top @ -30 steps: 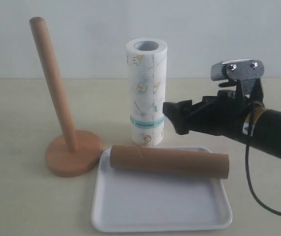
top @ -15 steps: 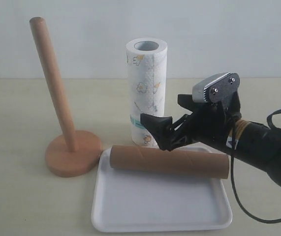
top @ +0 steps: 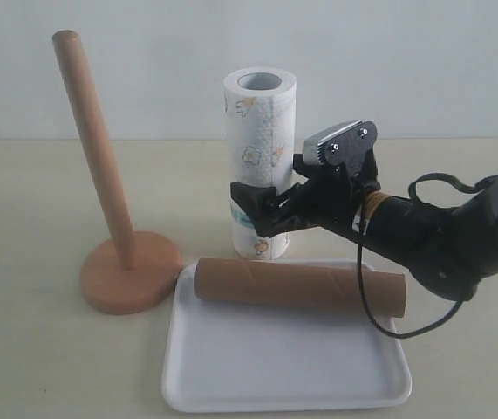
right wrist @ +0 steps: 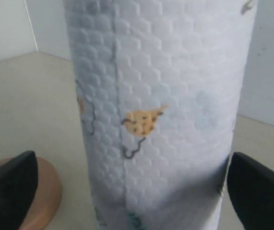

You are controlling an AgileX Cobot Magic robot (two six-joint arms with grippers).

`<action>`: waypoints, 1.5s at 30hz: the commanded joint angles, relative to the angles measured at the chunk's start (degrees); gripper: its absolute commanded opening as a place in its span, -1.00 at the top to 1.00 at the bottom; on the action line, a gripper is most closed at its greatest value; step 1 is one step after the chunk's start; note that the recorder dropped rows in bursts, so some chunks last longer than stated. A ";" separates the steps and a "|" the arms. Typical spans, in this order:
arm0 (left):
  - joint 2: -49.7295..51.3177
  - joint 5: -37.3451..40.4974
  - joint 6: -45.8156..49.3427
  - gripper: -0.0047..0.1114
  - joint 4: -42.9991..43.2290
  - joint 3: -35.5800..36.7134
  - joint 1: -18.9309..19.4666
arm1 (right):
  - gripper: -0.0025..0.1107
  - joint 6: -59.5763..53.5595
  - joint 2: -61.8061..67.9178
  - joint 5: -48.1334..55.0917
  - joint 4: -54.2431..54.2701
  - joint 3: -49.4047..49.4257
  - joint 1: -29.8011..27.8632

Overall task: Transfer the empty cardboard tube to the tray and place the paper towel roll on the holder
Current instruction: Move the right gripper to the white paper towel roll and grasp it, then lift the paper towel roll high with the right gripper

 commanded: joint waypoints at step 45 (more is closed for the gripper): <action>-0.08 0.06 0.25 0.85 0.28 0.16 0.13 | 0.96 9.25 -20.47 10.79 -9.48 -7.97 0.11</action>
